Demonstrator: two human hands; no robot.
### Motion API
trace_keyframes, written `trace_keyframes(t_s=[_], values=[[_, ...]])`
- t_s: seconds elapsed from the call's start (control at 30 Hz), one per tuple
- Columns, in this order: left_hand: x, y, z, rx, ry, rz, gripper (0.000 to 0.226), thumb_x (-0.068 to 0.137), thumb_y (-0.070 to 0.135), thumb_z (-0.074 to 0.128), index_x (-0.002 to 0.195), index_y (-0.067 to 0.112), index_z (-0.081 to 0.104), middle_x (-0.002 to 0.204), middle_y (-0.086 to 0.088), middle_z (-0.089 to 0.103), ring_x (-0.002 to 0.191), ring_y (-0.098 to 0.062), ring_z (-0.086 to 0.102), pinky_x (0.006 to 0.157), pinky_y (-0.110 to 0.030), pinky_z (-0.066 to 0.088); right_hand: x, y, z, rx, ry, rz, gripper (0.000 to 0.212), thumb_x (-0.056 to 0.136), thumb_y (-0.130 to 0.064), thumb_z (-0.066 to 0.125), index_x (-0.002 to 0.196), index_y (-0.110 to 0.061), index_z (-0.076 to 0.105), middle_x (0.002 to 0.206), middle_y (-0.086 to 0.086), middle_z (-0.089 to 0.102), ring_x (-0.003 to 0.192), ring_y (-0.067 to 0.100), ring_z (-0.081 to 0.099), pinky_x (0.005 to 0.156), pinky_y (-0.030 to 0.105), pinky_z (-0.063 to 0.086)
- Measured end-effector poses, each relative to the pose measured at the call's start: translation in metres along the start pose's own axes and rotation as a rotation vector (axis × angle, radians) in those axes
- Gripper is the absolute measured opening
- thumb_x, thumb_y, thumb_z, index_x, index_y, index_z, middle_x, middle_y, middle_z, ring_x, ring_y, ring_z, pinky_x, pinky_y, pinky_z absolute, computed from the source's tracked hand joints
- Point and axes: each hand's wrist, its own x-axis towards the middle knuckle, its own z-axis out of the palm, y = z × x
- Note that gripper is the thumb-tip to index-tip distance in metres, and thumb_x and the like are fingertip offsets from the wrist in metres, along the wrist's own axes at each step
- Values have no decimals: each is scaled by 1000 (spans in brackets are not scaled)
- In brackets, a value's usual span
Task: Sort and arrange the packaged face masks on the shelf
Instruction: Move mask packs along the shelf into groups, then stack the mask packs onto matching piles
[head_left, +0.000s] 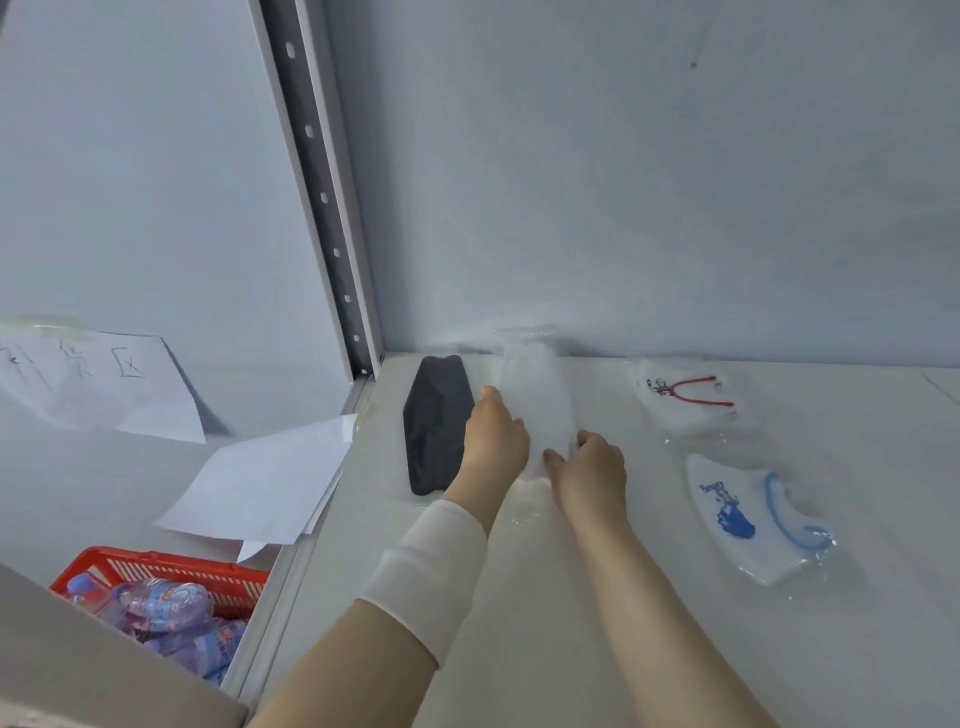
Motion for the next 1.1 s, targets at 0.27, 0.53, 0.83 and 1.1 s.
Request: trace_keyframes(t_s=[0.27,0.53,0.83,1.1], values=[[-7,0,-3,79,2,73,39,98,7,41,137,4,33,139,-12,40,120,-28,46,88,-29,38,-4,0,7,-136,40,-50,48,93,-32,52,129,-1,43,130,19,46,124,31,35,98,29,24],[-27,20,-5,408,193,459,47,101,15,36,147,17,28,158,1,16,146,-17,14,115,-32,15,-31,28,-47,-228,243,-384,53,93,-33,51,140,-11,38,143,8,35,134,24,24,110,34,25],[-100,143,139,468,0,838,50,101,23,36,148,24,22,159,5,5,147,-12,1,115,-28,-1,-31,191,-237,-583,578,-290,43,71,-14,78,110,-2,65,117,19,62,117,43,53,91,55,44],[-199,246,320,543,-283,930,54,101,33,34,150,22,16,160,2,6,147,-14,1,117,-31,-1,-67,350,-384,-550,606,-98,37,80,-23,70,114,-9,64,123,14,61,125,37,48,100,50,37]])
